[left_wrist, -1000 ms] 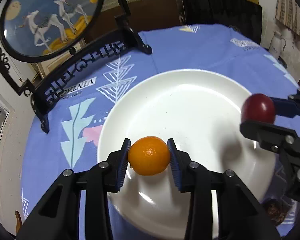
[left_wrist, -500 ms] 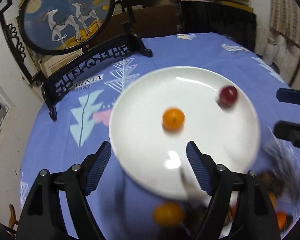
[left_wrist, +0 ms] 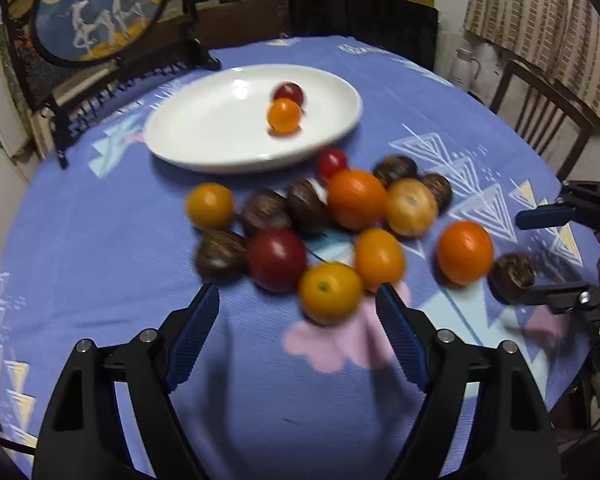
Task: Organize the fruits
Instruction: 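Grasp a dark brown fruit with the right gripper while the left grasps a yellow-orange fruit, then lower both held fruits onto the white plate and open both grippers, then grasp a large orange with the right gripper while the left grasps another orange, then carry both oranges onto the white plate and open both grippers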
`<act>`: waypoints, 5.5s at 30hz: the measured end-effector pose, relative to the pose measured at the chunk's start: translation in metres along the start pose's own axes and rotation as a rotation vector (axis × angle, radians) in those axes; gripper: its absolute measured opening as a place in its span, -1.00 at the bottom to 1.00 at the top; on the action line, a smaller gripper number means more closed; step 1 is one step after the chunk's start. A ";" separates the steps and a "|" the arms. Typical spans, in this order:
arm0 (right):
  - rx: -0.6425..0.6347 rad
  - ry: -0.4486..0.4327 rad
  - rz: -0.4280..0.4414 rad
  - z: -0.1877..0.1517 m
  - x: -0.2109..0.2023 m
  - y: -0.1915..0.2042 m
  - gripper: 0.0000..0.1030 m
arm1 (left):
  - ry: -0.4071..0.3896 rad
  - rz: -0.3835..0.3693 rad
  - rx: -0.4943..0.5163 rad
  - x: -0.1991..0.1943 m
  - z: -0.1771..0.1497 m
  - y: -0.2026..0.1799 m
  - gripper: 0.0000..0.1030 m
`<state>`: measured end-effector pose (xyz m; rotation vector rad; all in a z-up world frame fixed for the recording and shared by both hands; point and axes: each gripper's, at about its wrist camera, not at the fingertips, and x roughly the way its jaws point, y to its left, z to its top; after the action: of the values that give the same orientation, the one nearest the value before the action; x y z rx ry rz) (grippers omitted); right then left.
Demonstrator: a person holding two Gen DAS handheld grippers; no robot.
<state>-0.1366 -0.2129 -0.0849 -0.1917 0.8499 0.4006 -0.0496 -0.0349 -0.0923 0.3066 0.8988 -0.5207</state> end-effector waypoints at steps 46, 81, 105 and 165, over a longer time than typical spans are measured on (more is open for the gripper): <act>0.062 -0.403 -0.029 0.149 -0.034 -0.021 -0.17 | -0.274 0.285 -0.180 -0.035 0.121 0.046 -0.31; 0.194 -0.351 -0.013 0.207 0.083 -0.084 -0.16 | -0.134 0.308 -0.224 0.088 0.163 0.099 -0.30; 0.219 -0.365 -0.035 0.204 0.106 -0.095 0.30 | -0.120 0.337 -0.161 0.088 0.159 0.095 0.13; 0.097 -0.097 -0.067 -0.010 0.022 -0.016 -0.13 | 0.003 0.090 0.133 0.037 0.022 -0.057 -0.32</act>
<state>-0.1239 -0.2252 -0.1083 -0.1092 0.7634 0.3031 -0.0473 -0.1035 -0.1112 0.4673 0.8508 -0.4977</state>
